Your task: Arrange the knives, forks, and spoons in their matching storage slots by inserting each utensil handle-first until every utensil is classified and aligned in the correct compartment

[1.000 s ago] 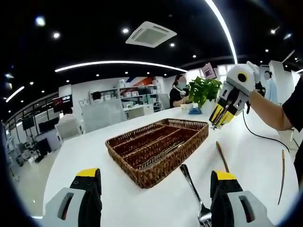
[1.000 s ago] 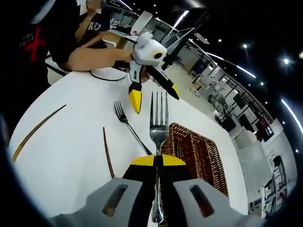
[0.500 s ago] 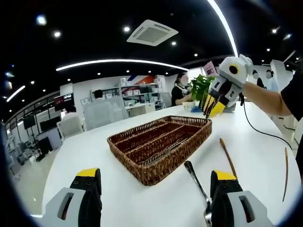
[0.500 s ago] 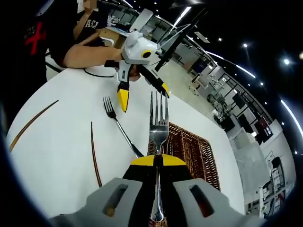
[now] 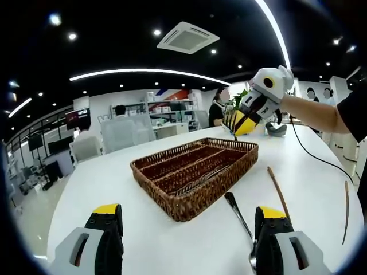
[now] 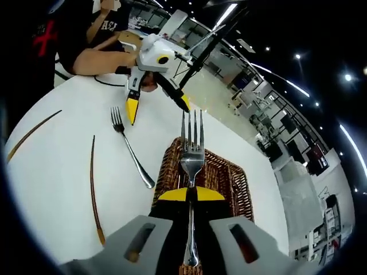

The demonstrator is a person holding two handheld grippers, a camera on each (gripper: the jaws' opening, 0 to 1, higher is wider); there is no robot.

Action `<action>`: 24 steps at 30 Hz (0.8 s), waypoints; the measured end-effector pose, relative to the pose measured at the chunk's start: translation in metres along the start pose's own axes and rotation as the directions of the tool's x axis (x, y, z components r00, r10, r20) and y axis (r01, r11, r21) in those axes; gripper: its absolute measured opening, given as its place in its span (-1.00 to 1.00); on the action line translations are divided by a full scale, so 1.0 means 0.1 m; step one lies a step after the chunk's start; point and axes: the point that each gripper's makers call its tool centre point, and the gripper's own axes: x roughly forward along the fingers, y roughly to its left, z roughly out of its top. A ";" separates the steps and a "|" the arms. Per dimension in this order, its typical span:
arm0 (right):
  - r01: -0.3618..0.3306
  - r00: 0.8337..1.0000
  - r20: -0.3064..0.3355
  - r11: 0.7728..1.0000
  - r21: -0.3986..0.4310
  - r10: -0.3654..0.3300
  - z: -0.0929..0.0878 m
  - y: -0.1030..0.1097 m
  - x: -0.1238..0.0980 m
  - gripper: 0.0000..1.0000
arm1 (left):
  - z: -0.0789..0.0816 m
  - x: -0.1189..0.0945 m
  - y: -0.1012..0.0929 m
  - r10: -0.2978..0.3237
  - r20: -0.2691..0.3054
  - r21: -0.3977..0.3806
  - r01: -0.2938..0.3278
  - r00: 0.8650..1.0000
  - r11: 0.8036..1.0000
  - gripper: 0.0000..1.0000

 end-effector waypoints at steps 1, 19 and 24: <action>0.000 1.000 -0.002 1.000 -0.001 0.000 -0.02 -0.04 0.02 -1.00 | 0.00 0.01 -0.02 -0.007 0.000 0.006 0.007 1.000 1.000 1.00; -0.047 0.997 -0.063 0.999 0.004 0.047 -0.34 -0.50 0.55 -1.00 | -0.14 0.08 0.01 -0.005 -0.042 0.012 0.005 0.999 1.000 1.00; -0.053 0.993 -0.109 0.998 0.016 0.055 -0.49 -0.66 0.68 -1.00 | -0.14 0.09 0.03 -0.001 -0.041 0.008 0.002 0.999 1.000 1.00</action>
